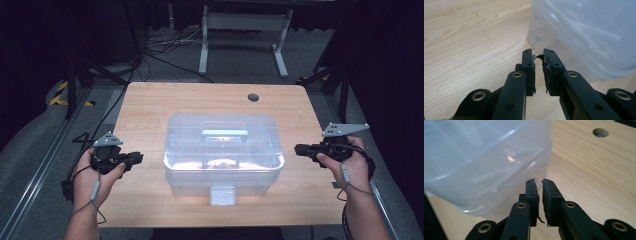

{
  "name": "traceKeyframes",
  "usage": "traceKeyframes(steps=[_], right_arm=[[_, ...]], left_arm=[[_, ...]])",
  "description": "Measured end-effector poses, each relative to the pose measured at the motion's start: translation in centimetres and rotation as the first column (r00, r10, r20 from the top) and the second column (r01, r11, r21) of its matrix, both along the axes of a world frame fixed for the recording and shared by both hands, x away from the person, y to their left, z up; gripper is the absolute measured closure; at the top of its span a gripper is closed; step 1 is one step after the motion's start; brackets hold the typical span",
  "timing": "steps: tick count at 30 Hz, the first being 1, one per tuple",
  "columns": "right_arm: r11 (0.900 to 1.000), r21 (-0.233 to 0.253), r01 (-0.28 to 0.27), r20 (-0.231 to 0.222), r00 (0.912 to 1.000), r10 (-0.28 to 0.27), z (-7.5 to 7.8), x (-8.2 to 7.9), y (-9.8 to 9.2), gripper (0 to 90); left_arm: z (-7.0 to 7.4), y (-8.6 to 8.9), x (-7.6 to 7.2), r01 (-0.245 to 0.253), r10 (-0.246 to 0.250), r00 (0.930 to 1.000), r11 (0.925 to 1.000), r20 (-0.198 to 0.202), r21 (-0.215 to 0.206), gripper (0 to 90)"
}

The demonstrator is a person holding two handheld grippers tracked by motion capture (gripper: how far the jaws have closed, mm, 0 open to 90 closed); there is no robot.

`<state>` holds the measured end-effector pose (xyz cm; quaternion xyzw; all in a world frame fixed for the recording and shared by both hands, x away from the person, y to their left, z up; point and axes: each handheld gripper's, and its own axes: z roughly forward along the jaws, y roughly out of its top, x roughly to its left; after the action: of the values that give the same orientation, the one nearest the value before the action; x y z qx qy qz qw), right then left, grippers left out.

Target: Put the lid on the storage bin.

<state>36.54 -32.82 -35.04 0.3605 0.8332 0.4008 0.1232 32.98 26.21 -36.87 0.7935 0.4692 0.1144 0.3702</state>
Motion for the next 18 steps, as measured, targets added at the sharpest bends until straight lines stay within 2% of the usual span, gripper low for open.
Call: traceKeyframes(steps=[4,5,8,11,13,15,18], right_arm=[[0.998,0.004,0.063,-0.009,0.998,-0.063,-1.3,0.9,-1.4,83.1],[0.998,0.004,0.063,-0.009,0.998,-0.063,-1.3,0.9,-1.4,83.1],[0.995,-0.022,0.101,-0.01,0.9948,-0.101,-2.5,1.6,-2.1,82.9],[0.991,-0.016,0.132,-0.015,0.9912,-0.132,-3.8,2.2,-2.8,83.0],[0.987,-0.034,0.156,-0.01,0.9876,-0.157,-4.9,2.7,-3.1,83.2],[0.984,-0.035,0.173,-0.012,0.9848,-0.173,-5.9,3.1,-3.2,81.9],[0.977,-0.078,0.198,0.003,0.9801,-0.198,-7.3,3.6,-3.0,81.6]], left_arm=[[-1.2,0.6,1.2,-0.026,0.026,0.9996,0.9996,-0.009,-0.005,79.6],[-1.2,0.6,1.2,-0.026,0.026,0.9996,0.9996,-0.009,-0.005,79.5],[-2.0,0.8,1.8,-0.04,0.04,0.9991,0.9992,-0.013,-0.007,78.9],[-2.9,1.0,2.5,-0.073,0.073,0.9973,0.9967,-0.008,0.035,78.5],[-3.4,1.0,2.7,-0.092,0.093,0.9956,0.9935,-0.012,0.067,79.2],[-4.1,0.8,3.1,-0.096,0.098,0.995,0.9913,-0.019,0.089,79.4],[-4.9,0.5,3.5,-0.085,0.089,0.9957,0.9905,-0.027,0.108,79.7]])
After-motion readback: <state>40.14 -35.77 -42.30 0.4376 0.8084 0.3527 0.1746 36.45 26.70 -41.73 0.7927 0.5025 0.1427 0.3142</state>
